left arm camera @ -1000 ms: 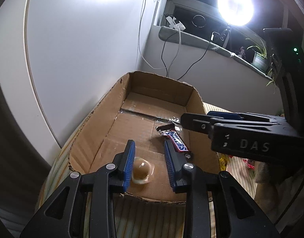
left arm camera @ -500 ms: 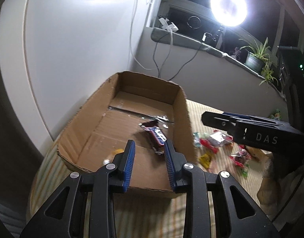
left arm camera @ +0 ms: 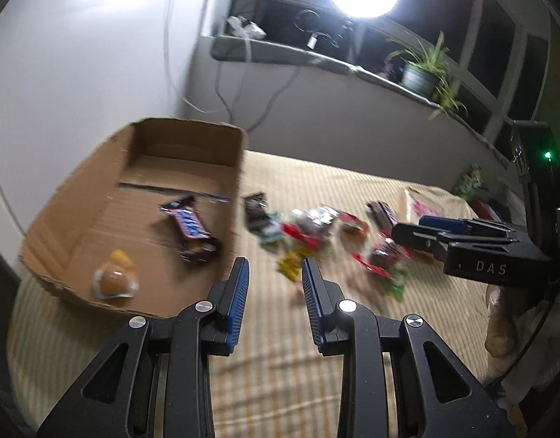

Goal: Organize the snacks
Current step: 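Withdraw both tools from the box back over the snacks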

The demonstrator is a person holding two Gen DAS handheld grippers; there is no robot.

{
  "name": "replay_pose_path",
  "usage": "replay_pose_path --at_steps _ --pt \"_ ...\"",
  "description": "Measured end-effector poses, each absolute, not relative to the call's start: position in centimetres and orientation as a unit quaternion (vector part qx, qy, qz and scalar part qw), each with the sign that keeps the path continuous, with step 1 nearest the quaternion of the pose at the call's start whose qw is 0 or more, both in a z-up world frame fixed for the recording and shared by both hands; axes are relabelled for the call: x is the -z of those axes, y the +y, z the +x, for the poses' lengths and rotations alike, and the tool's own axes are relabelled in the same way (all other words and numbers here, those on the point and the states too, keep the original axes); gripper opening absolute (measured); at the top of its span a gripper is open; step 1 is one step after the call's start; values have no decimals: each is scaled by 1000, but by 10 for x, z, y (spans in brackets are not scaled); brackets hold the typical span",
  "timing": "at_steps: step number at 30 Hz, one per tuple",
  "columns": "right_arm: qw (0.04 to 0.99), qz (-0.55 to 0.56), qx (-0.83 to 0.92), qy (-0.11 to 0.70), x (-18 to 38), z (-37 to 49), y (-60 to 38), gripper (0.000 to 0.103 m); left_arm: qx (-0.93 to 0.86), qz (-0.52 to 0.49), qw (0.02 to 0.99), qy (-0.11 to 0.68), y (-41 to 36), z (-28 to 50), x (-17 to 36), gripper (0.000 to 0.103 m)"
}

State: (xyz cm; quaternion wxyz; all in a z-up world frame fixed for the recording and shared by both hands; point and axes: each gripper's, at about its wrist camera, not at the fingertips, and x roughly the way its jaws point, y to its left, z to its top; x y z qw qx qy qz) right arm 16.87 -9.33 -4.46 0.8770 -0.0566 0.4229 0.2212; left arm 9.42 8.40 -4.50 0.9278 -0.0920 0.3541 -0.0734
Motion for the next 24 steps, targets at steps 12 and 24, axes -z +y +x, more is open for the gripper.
replay_pose_path --at_steps 12,24 --pt "849 -23 -200 489 94 162 -135 61 113 -71 911 391 45 115 69 29" --pt "851 -28 -185 490 109 180 -119 61 101 -54 905 409 39 137 87 29"
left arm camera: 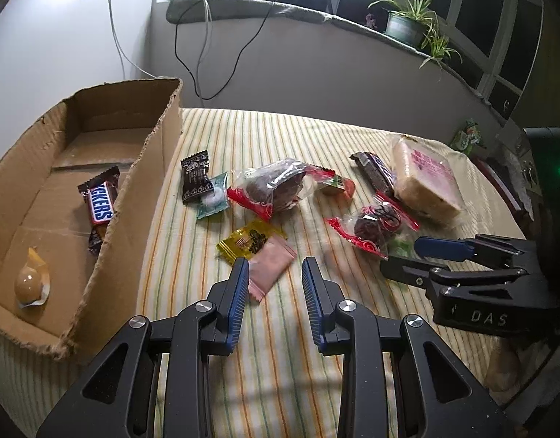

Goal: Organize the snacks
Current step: 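Withdraw both tools from the box back over the snacks, then grasp the green candy with the right gripper while the left gripper grasps the pink candy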

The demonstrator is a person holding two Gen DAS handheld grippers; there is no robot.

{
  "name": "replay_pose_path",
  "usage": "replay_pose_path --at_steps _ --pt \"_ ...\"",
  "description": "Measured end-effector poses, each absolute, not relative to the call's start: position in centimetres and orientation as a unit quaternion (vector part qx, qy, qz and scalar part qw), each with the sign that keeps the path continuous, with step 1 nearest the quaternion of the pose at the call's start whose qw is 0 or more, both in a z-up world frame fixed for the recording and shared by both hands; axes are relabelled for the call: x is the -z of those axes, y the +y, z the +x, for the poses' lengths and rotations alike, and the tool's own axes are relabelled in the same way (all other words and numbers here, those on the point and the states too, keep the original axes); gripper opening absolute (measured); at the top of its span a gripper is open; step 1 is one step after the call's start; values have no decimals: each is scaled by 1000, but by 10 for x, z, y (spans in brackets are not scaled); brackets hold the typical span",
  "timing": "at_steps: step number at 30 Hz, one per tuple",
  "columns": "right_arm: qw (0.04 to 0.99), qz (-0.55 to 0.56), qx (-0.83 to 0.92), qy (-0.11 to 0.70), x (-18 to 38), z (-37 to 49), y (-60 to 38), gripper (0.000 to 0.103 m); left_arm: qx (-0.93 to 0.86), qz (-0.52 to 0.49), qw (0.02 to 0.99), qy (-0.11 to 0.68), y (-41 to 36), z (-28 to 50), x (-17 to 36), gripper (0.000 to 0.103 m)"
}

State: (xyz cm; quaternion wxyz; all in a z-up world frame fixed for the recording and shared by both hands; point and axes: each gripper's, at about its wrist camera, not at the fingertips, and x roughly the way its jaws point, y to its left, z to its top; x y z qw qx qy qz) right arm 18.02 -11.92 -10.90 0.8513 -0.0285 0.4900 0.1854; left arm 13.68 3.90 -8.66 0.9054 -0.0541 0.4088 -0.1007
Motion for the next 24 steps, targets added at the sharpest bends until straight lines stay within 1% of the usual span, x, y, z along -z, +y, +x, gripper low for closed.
replay_pose_path --at_steps 4,5,6,8,18,20,21,22,24 --pt "856 -49 -177 484 111 183 -110 61 102 -54 903 414 39 144 90 29" --pt "857 -57 -176 482 112 182 -110 59 105 -54 900 419 39 146 92 29" --pt "858 -65 -173 480 112 181 -109 54 108 -54 898 423 39 146 93 29" --pt "859 -85 -170 476 114 184 -104 51 114 -54 895 428 38 147 96 29" --pt "858 -91 -172 475 114 182 -123 49 134 -23 893 428 23 140 92 29" --pt "858 -88 -177 474 113 182 -129 49 132 -19 894 427 22 142 91 36" --pt "858 -88 -180 474 113 181 -130 49 131 -17 895 427 22 143 92 43" --pt "857 -89 -183 473 113 181 -131 49 129 -16 895 427 22 144 92 45" --pt "856 -91 -189 473 113 180 -132 49 131 -13 892 433 20 147 95 45"
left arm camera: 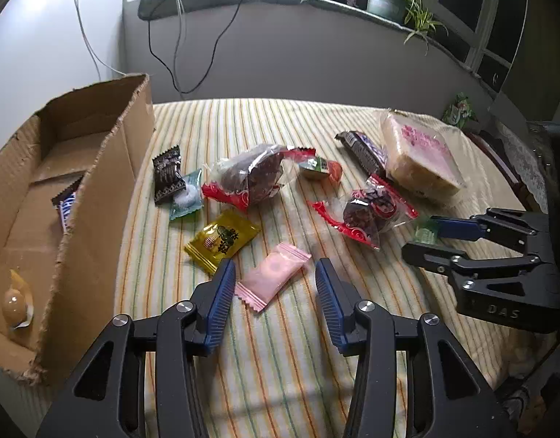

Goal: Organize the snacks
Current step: 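Grasp the green candy with the right gripper while the left gripper grasps the pink candy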

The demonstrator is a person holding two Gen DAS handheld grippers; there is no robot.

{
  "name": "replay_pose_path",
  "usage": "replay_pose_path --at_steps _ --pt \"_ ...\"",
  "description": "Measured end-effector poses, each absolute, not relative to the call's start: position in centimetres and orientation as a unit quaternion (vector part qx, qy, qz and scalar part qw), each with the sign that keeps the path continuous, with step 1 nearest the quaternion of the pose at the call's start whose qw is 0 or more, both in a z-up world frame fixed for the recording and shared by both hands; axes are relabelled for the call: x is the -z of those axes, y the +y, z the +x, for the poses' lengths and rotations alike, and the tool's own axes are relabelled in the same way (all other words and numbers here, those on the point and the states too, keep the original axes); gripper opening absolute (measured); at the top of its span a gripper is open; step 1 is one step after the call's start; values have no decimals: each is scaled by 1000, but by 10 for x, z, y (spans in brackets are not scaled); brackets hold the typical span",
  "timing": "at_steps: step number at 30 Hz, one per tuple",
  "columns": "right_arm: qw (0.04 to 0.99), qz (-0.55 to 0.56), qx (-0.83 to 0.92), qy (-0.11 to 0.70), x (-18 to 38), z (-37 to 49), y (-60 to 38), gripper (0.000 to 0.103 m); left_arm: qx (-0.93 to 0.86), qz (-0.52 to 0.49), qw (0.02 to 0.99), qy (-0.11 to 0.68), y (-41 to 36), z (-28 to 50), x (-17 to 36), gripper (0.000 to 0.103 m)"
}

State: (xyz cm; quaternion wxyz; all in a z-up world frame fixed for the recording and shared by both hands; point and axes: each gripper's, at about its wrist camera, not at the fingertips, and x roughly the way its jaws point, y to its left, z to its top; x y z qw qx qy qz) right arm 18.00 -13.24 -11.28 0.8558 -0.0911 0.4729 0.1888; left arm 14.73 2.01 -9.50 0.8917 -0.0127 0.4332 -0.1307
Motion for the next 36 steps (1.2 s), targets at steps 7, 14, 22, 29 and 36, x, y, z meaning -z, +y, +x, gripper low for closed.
replay_pose_path --at_steps 7,14,22,29,36 --pt "856 -90 -193 471 110 175 -137 50 139 8 890 434 12 148 99 39" --pt "857 -103 -191 468 109 171 -131 44 138 -7 891 433 15 148 100 19" --pt "861 -94 -187 464 104 164 -139 28 143 -12 891 430 12 144 97 19" --pt "856 -85 -198 470 104 157 -148 50 143 2 892 428 7 142 97 19" --pt "859 -97 -197 462 107 145 -150 49 142 5 889 434 4 148 100 28"
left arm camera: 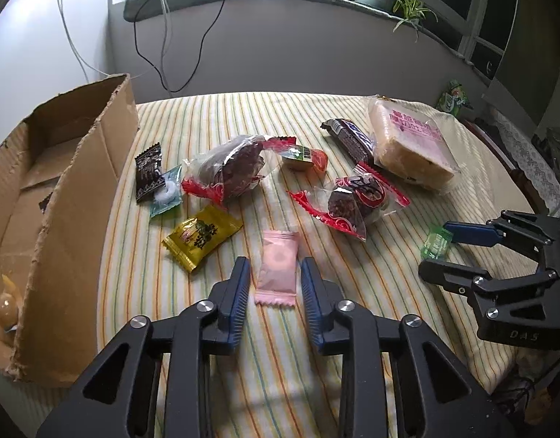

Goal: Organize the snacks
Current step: 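Grasp the green candy with the right gripper while the left gripper grasps the pink candy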

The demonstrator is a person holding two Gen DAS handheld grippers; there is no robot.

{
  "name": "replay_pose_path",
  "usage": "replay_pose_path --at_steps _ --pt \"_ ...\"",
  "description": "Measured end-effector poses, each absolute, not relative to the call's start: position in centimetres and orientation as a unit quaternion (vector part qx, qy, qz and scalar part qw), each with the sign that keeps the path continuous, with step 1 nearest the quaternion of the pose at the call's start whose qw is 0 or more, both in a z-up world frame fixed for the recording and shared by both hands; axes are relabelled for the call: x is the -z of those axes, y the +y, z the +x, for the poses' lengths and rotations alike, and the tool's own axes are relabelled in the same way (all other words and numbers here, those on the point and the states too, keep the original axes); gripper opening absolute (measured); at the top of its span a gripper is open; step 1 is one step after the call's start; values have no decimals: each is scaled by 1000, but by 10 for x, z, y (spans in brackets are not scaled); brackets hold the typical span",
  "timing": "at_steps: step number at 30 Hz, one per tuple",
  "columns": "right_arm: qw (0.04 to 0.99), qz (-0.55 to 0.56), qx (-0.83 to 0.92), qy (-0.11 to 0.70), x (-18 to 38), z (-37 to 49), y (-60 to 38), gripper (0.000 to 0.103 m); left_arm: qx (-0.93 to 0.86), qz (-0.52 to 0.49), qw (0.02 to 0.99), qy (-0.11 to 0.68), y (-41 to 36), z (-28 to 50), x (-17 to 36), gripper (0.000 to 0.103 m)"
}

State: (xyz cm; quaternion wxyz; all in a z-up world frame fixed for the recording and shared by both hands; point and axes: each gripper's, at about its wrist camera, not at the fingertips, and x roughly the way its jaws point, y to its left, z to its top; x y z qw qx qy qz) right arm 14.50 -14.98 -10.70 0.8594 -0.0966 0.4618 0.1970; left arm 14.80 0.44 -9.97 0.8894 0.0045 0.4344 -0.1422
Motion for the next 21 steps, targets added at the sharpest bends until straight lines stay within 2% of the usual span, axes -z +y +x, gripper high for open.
replay_pose_path --at_steps 2,3,4,15,17,21 --pt "861 -95 -195 460 106 145 -152 39 146 2 889 435 5 149 100 27" --pt "860 -90 -198 461 106 146 -153 32 147 0 889 434 6 148 100 23" --pt "860 -86 -200 462 104 146 -156 30 144 -2 889 434 7 148 100 19" --pt "863 -89 -190 459 97 143 -157 26 138 -27 897 419 18 137 90 19" --pt "865 -87 -189 457 93 143 -159 7 138 -29 899 414 20 134 86 19" --pt "867 -87 -190 453 87 146 -158 7 136 -28 904 405 22 131 79 19"
